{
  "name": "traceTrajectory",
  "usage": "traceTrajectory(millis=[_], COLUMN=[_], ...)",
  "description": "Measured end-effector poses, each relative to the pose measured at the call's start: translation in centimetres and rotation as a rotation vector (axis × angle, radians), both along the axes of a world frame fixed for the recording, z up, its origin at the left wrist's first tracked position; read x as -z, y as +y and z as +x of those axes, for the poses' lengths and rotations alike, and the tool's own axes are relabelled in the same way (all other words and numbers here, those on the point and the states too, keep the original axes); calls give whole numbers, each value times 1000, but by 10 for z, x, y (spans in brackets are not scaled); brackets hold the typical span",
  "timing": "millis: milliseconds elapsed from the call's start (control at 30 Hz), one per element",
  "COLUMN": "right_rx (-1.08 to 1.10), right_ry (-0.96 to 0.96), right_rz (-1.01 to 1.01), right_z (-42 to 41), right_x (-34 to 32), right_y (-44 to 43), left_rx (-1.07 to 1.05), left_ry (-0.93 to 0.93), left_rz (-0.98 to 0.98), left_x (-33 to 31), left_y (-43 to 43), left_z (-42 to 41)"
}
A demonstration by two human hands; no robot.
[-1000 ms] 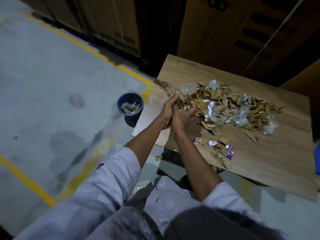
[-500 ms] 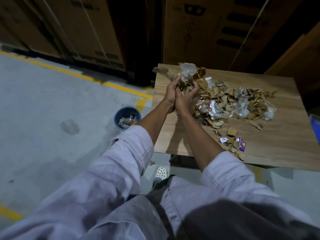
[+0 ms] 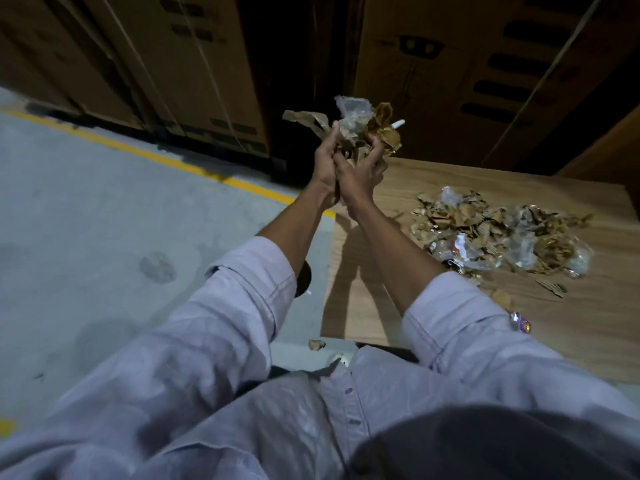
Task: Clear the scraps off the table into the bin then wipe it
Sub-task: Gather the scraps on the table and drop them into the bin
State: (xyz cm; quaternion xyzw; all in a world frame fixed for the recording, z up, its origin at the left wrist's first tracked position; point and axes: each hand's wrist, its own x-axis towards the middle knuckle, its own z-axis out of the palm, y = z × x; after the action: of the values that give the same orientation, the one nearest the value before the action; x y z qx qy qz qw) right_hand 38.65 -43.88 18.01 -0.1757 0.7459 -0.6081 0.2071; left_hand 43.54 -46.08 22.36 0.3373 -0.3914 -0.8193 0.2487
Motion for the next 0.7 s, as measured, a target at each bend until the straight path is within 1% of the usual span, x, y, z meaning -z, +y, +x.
traceTrajectory(millis=[67, 100, 133, 167, 200, 233, 267, 333, 367, 533, 600, 700], right_rx=[-74, -103, -125, -143, -156, -166, -179, -186, -181, -145, -143, -131], right_ry=[9, 12, 11, 4, -9, -22, -41, -73, -76, -91, -124, -124], right_rz=[-8, -8, -4, 3, 11, 19, 26, 47, 61, 113, 135, 195], right_z=[23, 33, 44, 54, 64, 74, 83, 101, 110, 145, 153, 158], right_x=[-2, -2, 0, 4, 9, 14, 20, 31, 35, 65, 87, 127], right_y=[-27, -40, -52, -64, -76, -86, -96, -114, -121, -153, -164, -176], left_rx=[-60, -85, -137, -125, -146, -157, -184, -188, -184, -138, -113, -41], left_ry=[-13, -64, -81, -69, -45, -73, -49, -12, -15, 122, 103, 33], left_rz=[-15, -65, -50, -34, 9, 4, 48, 131, 139, 255, 254, 276], left_x=[-8, -8, -6, 1, 5, 7, 21, 40, 43, 81, 97, 131], left_y=[-27, -38, -48, -59, -70, -79, -95, -117, -125, -167, -177, -194], left_z=[25, 38, 47, 57, 66, 78, 87, 105, 114, 145, 158, 165])
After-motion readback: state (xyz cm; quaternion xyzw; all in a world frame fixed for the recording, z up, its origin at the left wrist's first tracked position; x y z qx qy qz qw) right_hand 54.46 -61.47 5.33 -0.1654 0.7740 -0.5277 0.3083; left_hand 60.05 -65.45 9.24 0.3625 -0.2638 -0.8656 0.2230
